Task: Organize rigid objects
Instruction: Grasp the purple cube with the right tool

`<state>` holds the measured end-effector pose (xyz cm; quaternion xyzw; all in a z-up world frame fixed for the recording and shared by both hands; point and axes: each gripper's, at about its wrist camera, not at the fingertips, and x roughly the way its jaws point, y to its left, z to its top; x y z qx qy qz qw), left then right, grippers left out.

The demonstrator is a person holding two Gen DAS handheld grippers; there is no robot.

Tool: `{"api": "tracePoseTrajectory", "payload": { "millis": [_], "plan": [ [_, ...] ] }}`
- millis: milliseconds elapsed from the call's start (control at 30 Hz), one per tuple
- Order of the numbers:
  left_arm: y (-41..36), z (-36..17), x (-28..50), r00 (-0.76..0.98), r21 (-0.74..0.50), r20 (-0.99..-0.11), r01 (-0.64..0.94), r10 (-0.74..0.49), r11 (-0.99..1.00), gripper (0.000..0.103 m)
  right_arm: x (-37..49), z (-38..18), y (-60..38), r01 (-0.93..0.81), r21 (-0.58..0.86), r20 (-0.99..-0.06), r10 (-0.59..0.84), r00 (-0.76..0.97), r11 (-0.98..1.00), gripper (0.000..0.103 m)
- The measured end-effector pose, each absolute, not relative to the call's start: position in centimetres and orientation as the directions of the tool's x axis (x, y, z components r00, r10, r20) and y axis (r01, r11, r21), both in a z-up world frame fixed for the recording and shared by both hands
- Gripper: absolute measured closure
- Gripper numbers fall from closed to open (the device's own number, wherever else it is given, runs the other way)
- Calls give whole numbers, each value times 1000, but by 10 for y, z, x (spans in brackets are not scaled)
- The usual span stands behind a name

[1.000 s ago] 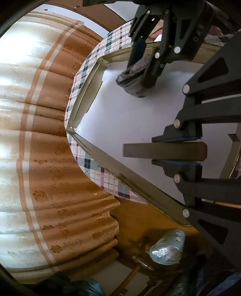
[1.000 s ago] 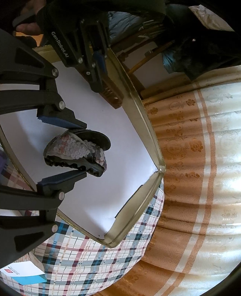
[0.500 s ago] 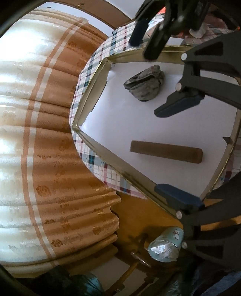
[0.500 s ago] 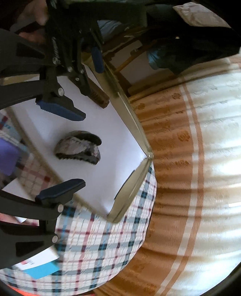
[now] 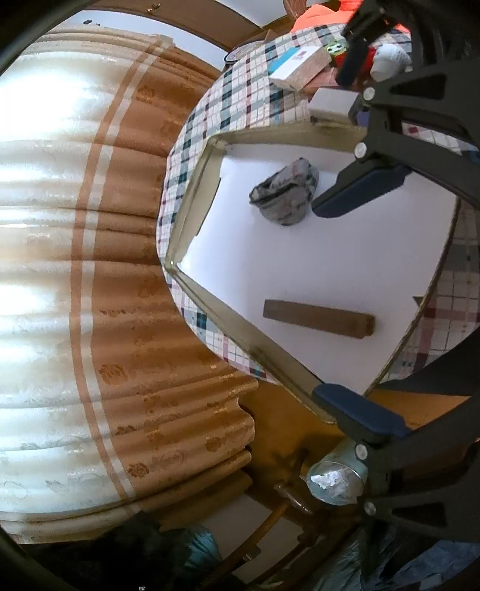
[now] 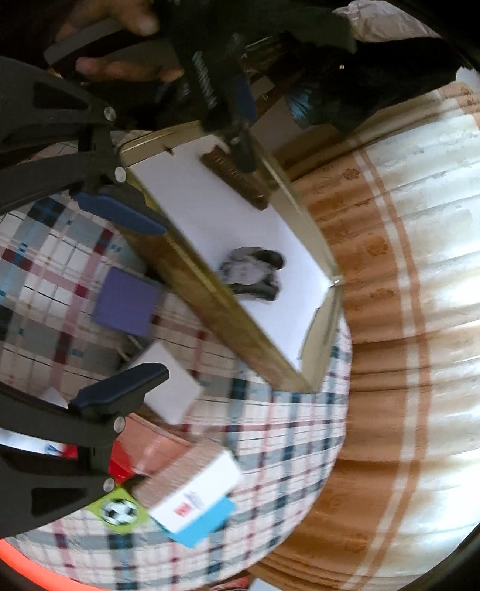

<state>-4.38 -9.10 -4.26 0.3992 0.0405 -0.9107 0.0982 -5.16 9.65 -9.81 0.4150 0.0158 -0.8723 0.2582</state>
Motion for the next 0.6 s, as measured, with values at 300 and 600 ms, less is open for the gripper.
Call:
{"api": "tracePoseTrajectory", "payload": {
  "millis": [300,600],
  "plan": [
    [-70,-50,-34,-639,48,-755,175,-151,-983,8,-49,-124,87,455,153,-782,-389,-487,-877,35],
    [-62,-50,-30,-642,62,-751,163,-153,-985,8,-51,-133,86,481,164,-776,-414,-477,-861,59]
  ]
}}
